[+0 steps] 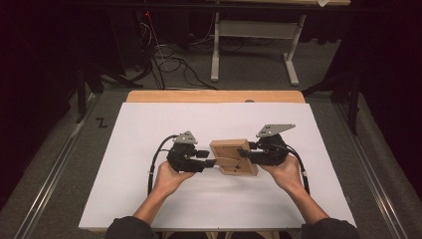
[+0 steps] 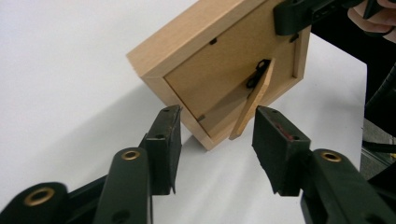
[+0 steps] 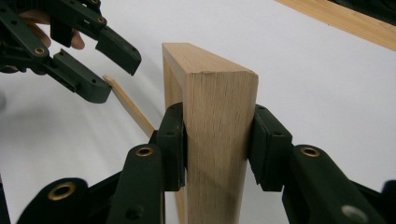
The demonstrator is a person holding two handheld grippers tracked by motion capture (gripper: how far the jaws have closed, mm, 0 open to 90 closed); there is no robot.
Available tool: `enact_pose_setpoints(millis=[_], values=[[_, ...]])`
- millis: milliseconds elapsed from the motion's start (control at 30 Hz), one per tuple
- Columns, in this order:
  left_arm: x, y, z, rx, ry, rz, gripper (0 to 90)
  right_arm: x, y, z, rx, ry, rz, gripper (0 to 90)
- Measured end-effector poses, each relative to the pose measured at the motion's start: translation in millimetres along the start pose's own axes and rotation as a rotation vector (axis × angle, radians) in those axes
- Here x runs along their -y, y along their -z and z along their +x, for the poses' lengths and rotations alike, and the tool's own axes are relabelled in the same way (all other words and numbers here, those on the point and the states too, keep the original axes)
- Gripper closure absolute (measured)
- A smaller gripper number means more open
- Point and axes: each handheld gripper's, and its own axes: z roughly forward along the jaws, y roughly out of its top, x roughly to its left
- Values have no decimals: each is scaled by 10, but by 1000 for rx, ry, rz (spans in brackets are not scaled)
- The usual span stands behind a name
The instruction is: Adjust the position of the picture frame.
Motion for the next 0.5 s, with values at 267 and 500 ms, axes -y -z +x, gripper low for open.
enact_pose_setpoints(millis=[267, 500], values=[[-1, 63, 64, -39, 22, -7, 471, 10, 10, 3, -4, 6, 0, 625], [4, 114, 148, -61, 51, -25, 461, 19, 17, 10, -10, 30, -9, 625]])
